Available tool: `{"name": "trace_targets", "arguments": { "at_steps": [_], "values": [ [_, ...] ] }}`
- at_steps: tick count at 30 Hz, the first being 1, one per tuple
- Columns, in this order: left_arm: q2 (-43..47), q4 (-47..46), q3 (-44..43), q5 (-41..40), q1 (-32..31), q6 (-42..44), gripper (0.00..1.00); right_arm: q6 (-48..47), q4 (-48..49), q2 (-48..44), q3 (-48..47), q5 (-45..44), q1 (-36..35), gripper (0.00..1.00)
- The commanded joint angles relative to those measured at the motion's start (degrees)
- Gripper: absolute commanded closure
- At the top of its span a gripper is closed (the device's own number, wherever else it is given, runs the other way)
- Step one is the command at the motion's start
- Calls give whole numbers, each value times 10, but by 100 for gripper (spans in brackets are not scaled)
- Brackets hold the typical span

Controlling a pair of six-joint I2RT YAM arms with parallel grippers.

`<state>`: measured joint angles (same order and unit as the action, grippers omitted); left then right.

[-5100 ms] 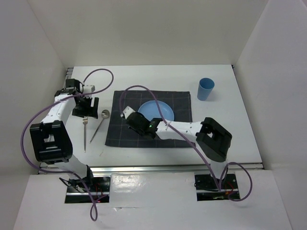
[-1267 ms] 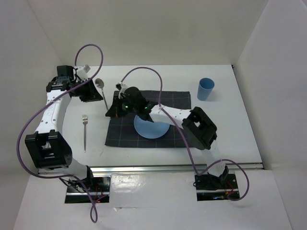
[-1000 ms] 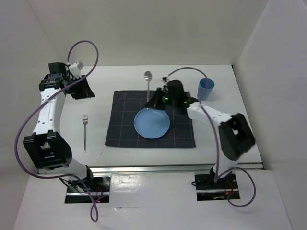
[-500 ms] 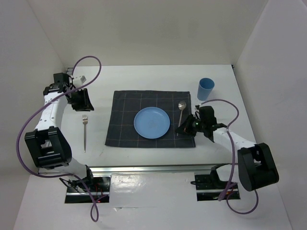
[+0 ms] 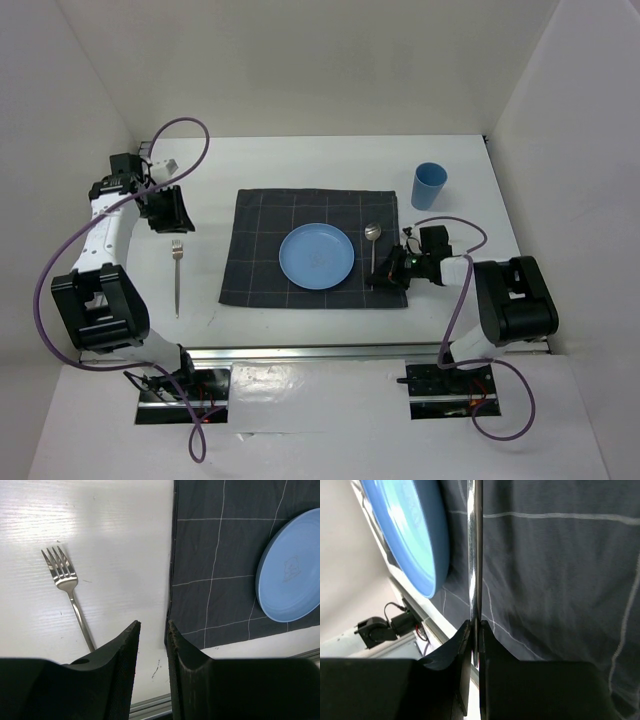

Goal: Set the dinner table for one person

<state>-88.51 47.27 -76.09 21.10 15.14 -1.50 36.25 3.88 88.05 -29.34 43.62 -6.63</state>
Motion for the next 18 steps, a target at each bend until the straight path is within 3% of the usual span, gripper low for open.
{"name": "trace_targets", "arguments": {
  "at_steps": [1, 5, 6, 10, 18],
  "values": [
    [13, -7, 4, 13, 4, 14, 64, -23, 46, -1, -2, 34, 7, 100],
    [13, -7, 4, 13, 4, 14, 64, -50, -2, 12, -22, 19, 7, 90],
    [13, -7, 4, 13, 4, 14, 64, -55, -9, 12, -27, 10, 7, 80],
    [13, -2, -1, 25, 9, 14, 64, -49, -20, -2, -17, -18, 7, 68],
    [13, -2, -1, 25, 15, 14, 64, -38, -29, -12, -4, -34, 7, 65]
  ]
}}
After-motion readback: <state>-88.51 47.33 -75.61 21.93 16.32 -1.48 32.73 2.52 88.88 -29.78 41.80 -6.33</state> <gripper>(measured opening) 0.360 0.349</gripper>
